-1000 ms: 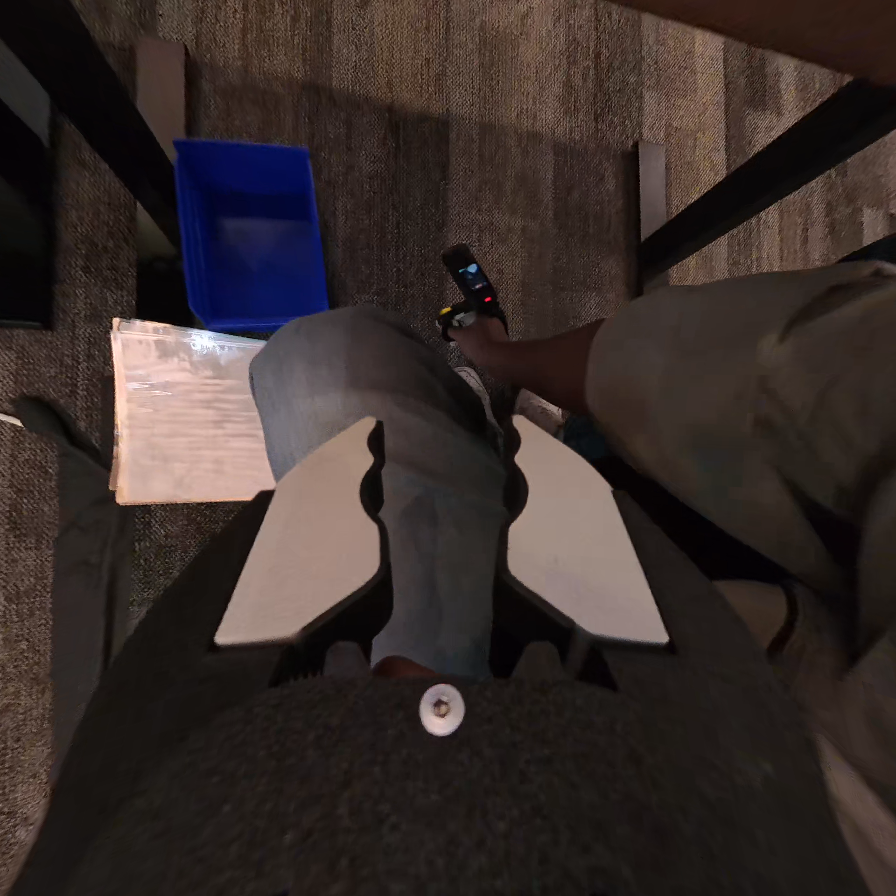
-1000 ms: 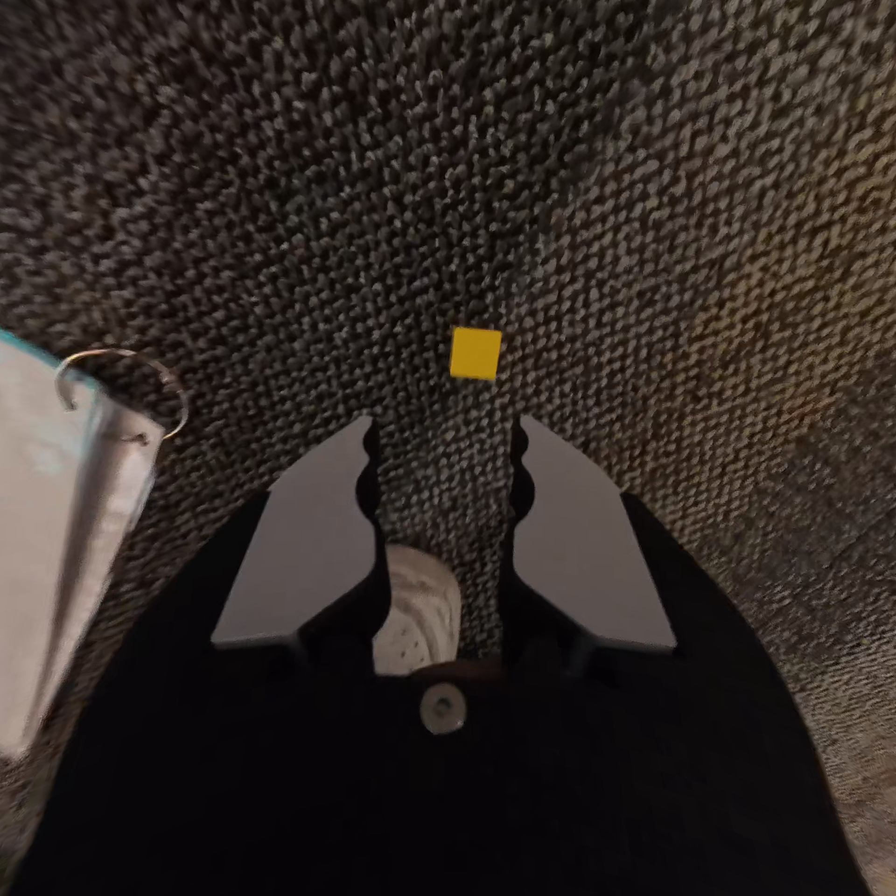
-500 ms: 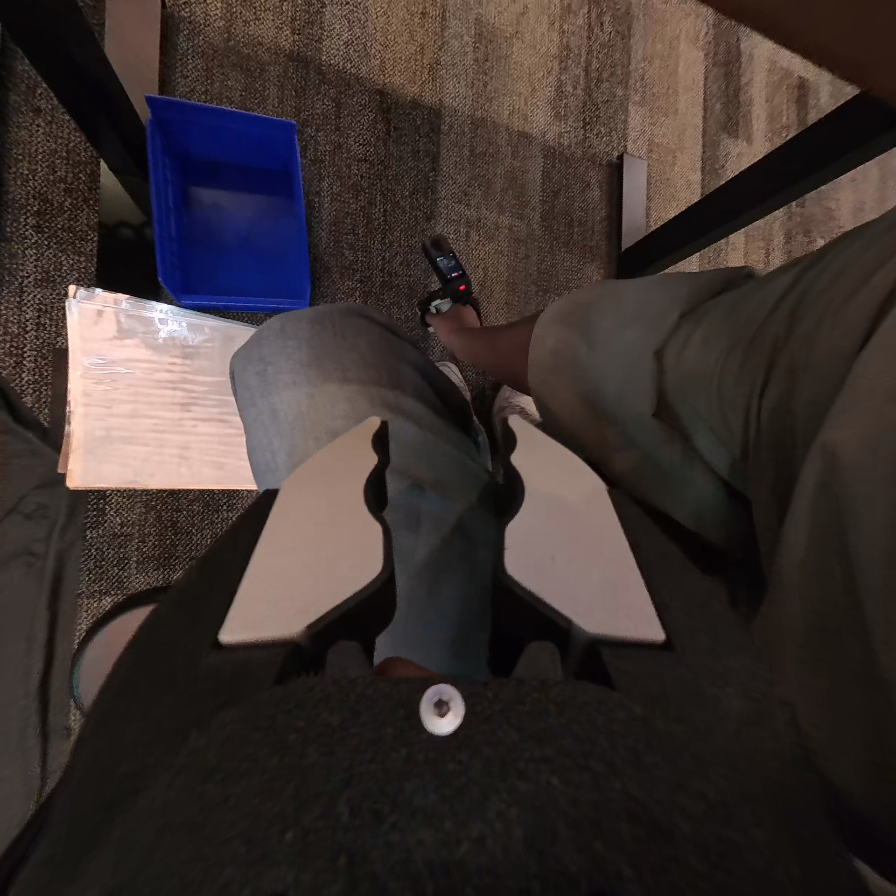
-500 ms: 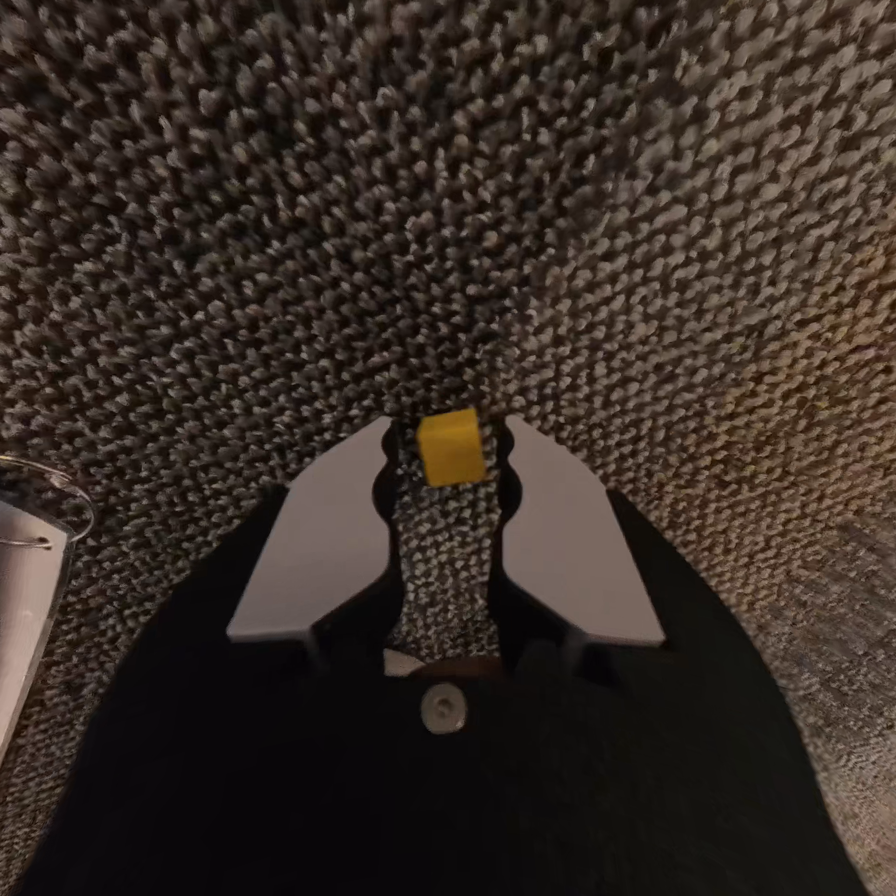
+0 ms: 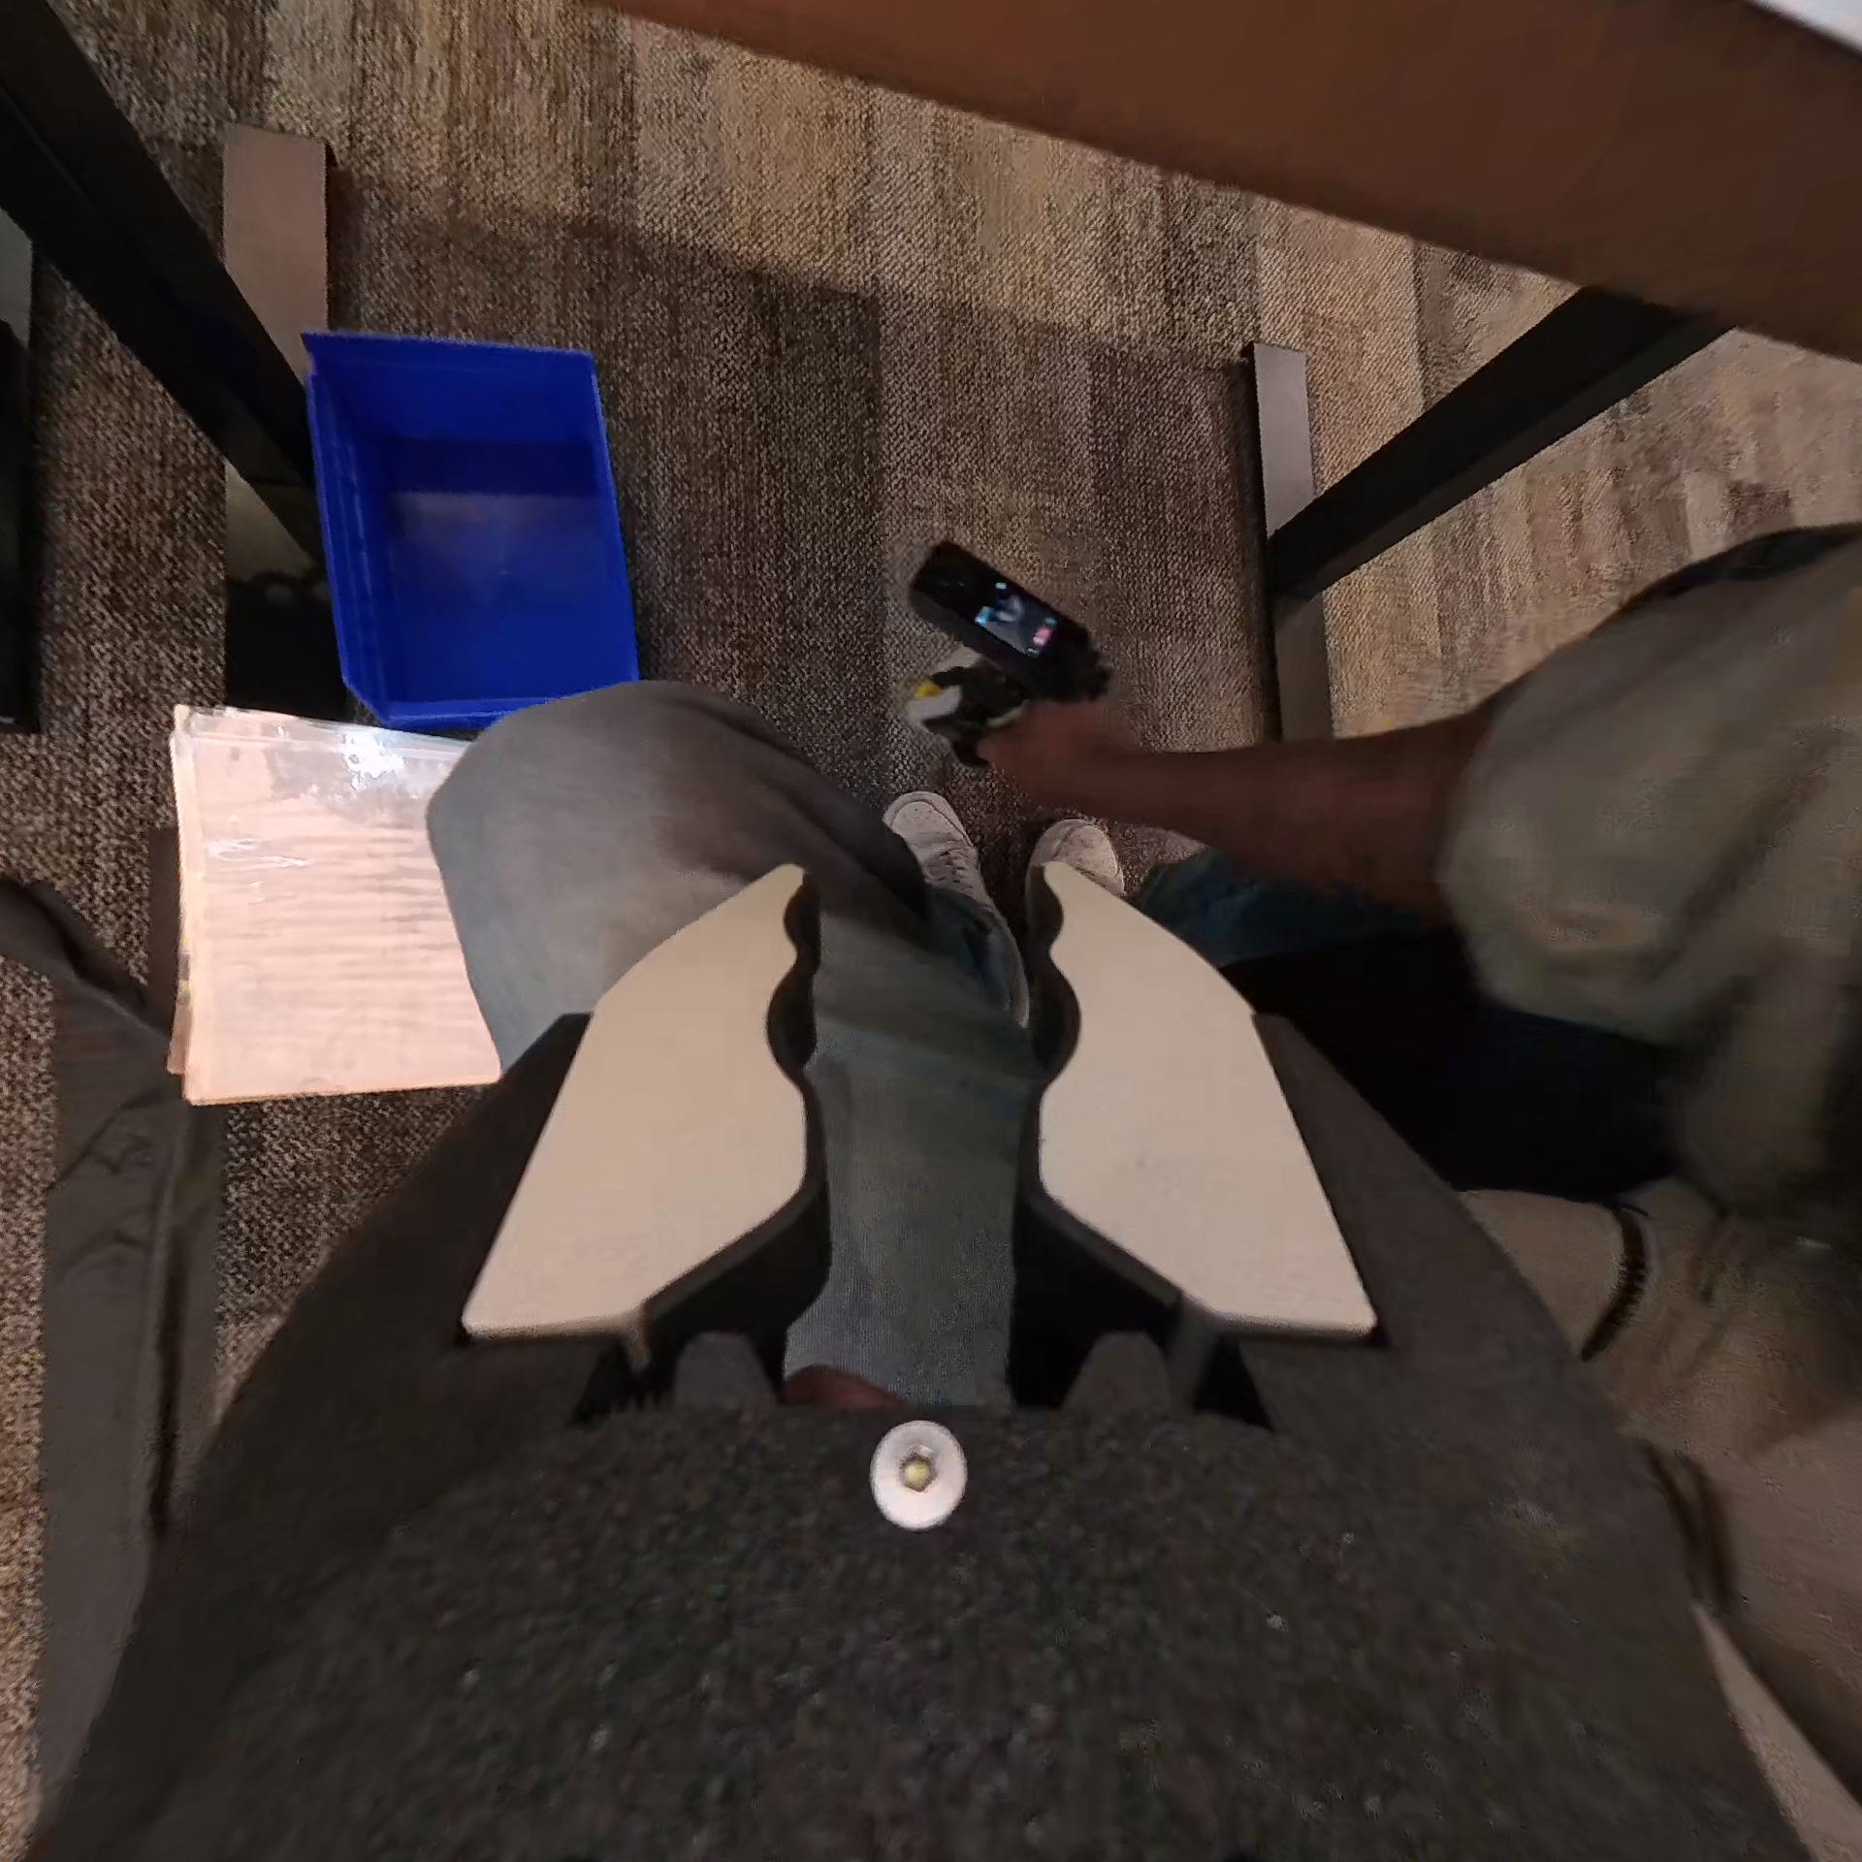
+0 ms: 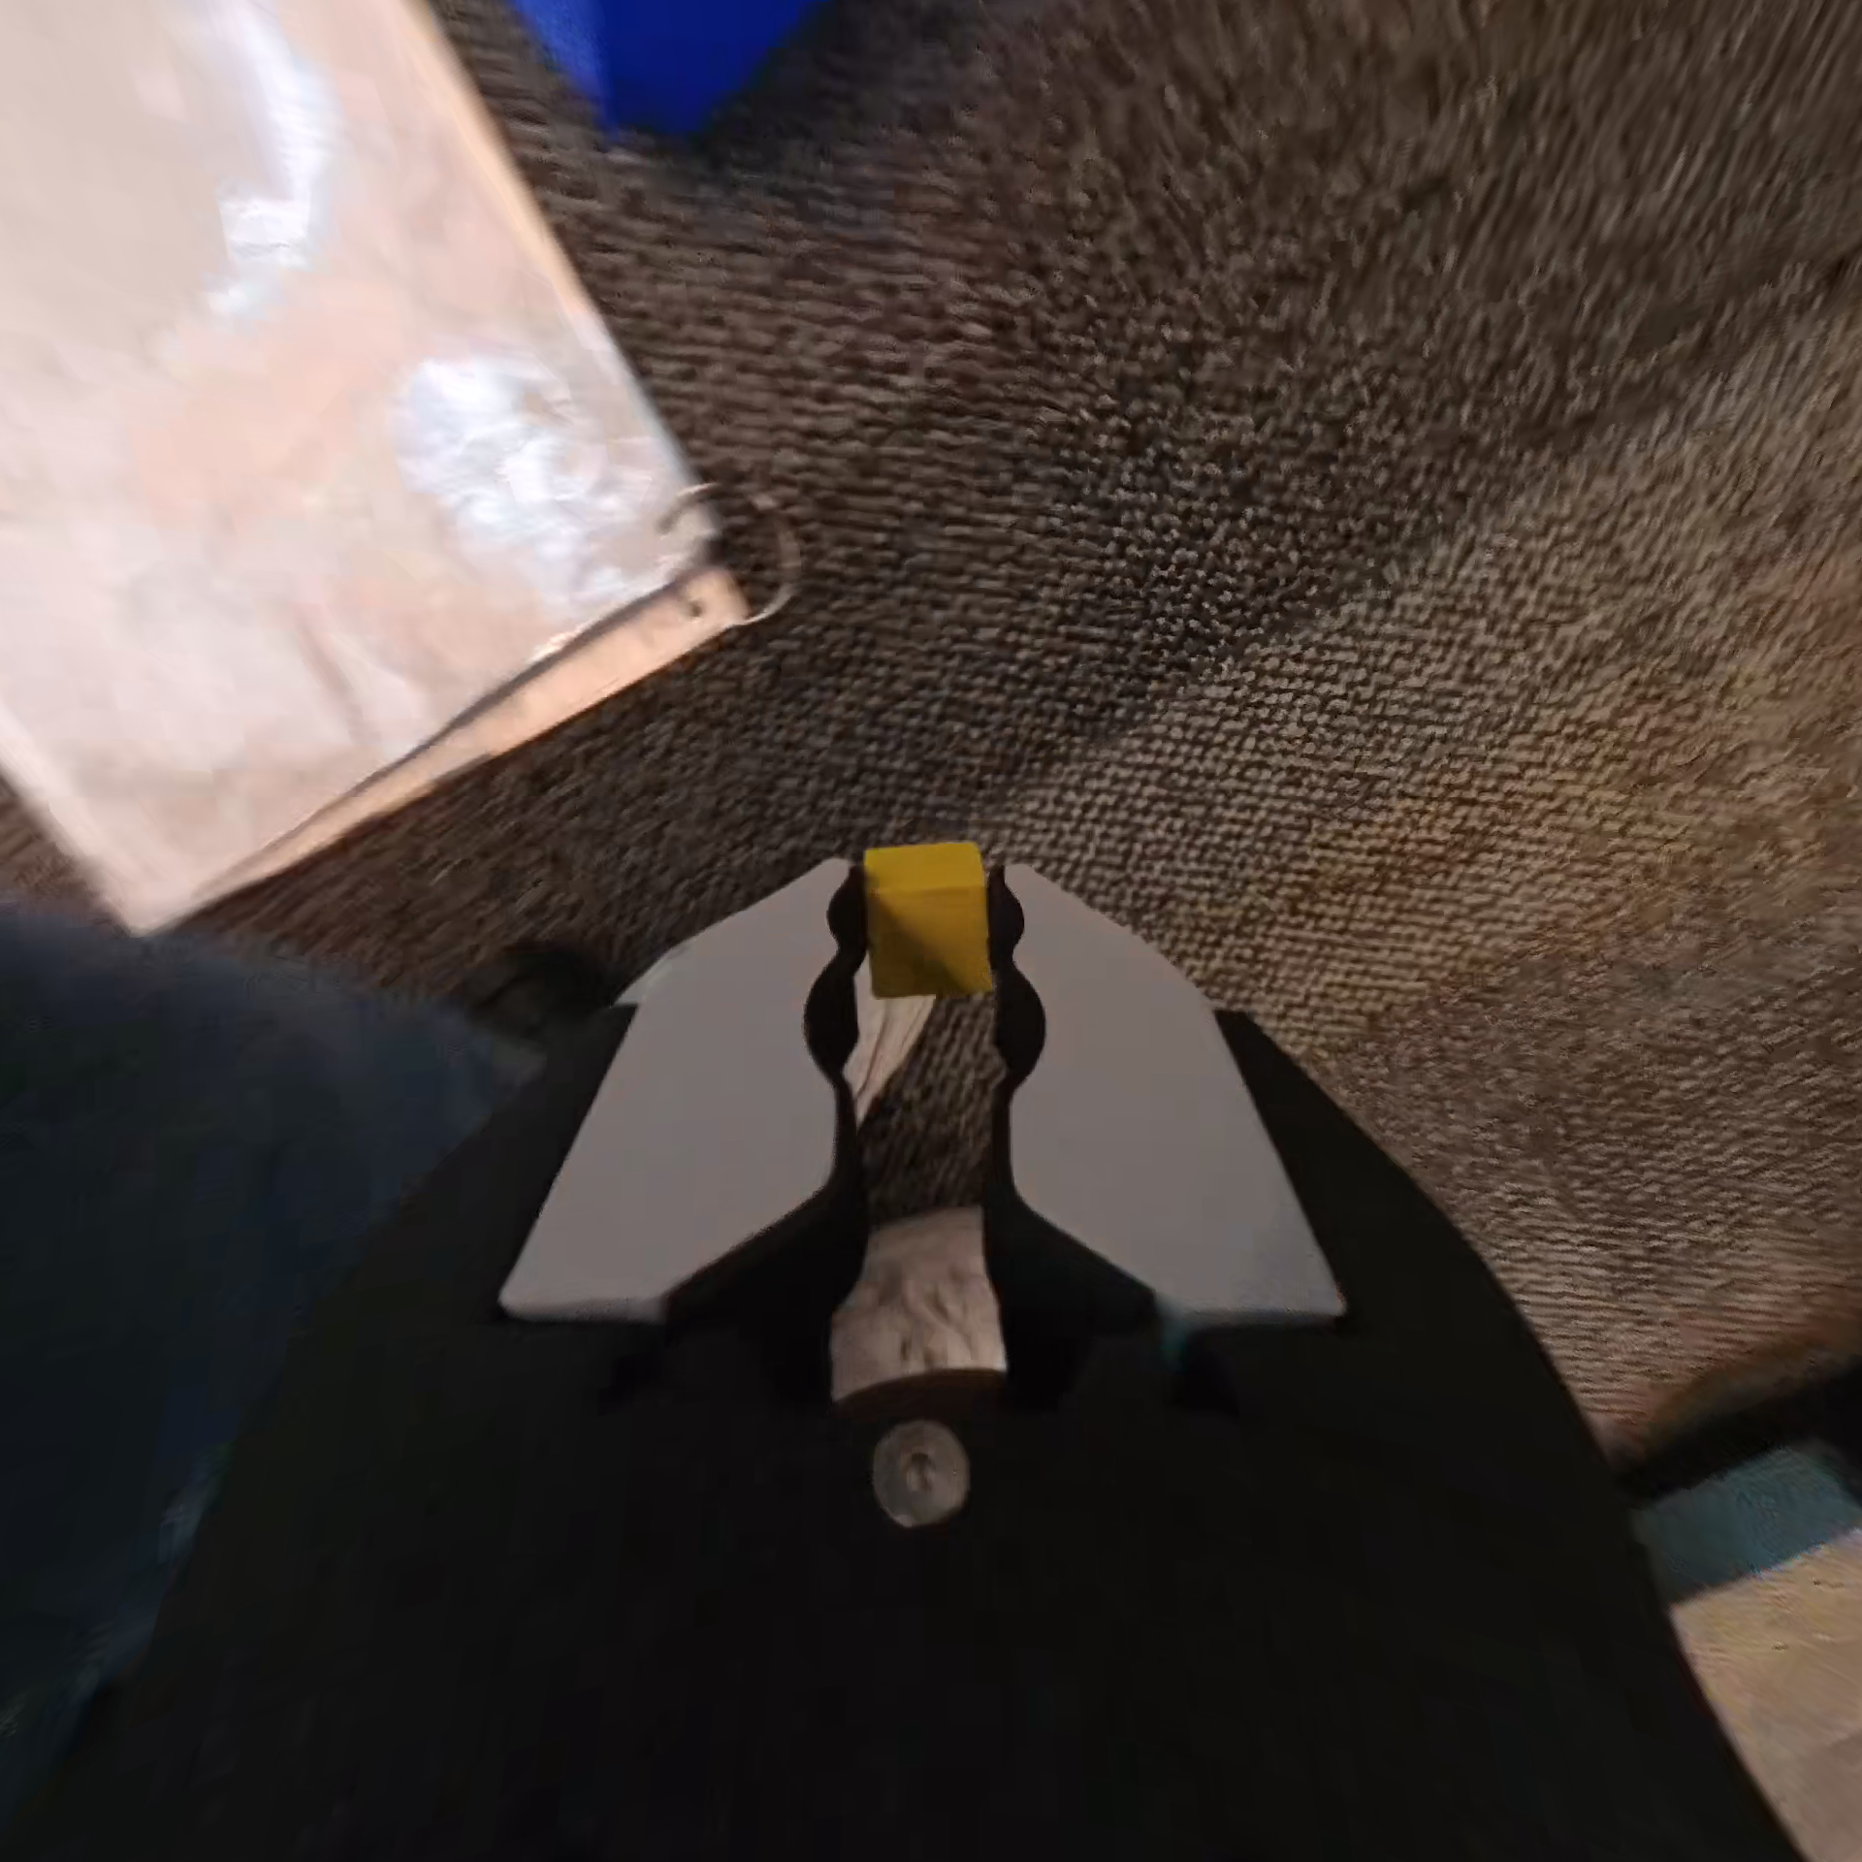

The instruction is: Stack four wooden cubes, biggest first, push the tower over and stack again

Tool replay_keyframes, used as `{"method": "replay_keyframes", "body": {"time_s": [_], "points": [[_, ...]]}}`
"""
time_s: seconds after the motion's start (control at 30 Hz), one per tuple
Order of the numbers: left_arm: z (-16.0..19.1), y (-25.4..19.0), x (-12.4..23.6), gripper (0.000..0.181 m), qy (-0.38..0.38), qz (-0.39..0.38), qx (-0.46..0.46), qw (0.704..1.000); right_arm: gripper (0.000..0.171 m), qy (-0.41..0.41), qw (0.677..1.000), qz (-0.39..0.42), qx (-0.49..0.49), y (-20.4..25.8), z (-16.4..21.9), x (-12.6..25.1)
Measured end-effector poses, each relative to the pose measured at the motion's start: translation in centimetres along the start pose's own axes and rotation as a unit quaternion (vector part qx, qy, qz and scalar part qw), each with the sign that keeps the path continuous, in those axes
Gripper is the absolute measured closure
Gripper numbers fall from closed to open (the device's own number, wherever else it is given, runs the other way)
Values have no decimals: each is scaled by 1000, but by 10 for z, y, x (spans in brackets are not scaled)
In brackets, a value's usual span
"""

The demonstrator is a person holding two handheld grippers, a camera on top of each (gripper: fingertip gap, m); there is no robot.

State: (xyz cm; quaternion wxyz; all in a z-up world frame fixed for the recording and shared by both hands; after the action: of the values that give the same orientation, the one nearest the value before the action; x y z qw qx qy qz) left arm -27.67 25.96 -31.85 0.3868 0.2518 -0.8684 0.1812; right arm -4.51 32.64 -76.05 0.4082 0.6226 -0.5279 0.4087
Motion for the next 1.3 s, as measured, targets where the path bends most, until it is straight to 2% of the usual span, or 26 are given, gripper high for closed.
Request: {"method": "replay_keyframes", "body": {"time_s": [0.2,0.33,0.47,0.53,0.6,0.67,0.73,0.8,0.87,0.93,1.0,1.07,1.17,1.3], "points": [[-16,-12,1,143,-17,-11,-43,999,148,-57,979,-41,189,65,23,192],[-43,-24,9,143,-71,-34,-87,993,148,-145,966,-50,210,107,35,334],[-71,-37,28,142,-149,-59,-118,980,148,-264,949,-23,171,135,27,481],[-84,-42,33,140,-179,-62,-121,974,148,-343,928,25,143,120,1,559],[-96,-45,35,139,-203,-65,-118,970,148,-408,903,81,105,82,-32,628],[-108,-50,35,139,-227,-61,-113,965,148,-435,891,116,56,33,-67,677],[-117,-57,30,139,-237,-51,-120,963,148,-410,904,118,15,-15,-106,695],[-124,-65,23,139,-237,-48,-138,961,148,-369,927,68,-2,-49,-148,695],[-131,-76,15,139,-237,-44,-158,957,148,-322,946,37,26,-75,-188,687],[-138,-89,12,139,-246,-39,-185,951,148,-254,961,12,110,-87,-216,672],[-143,-101,12,140,-260,-40,-217,940,148,-174,969,-6,175,-97,-230,655],[-146,-109,13,141,-271,-46,-242,931,148,-107,974,-24,199,-105,-237,644],[-146,-116,14,141,-278,-56,-266,921,148,-62,970,-49,228,-104,-246,635],[-144,-116,11,141,-271,-55,-269,923,148,-25,970,-65,233,-105,-249,618]]}}
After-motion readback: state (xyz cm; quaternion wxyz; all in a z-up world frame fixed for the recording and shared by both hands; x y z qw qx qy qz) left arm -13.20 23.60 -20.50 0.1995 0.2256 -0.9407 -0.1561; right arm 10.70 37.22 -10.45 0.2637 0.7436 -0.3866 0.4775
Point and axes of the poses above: each gripper's, where its closed fingertips meet, x back along the fingers, z out of its underside, y = z × x across the jaws, the point moved 1 cm from there along x, back along the fingers, and after that the axes turned 14 degrees about -x, right-handed, at the moved point
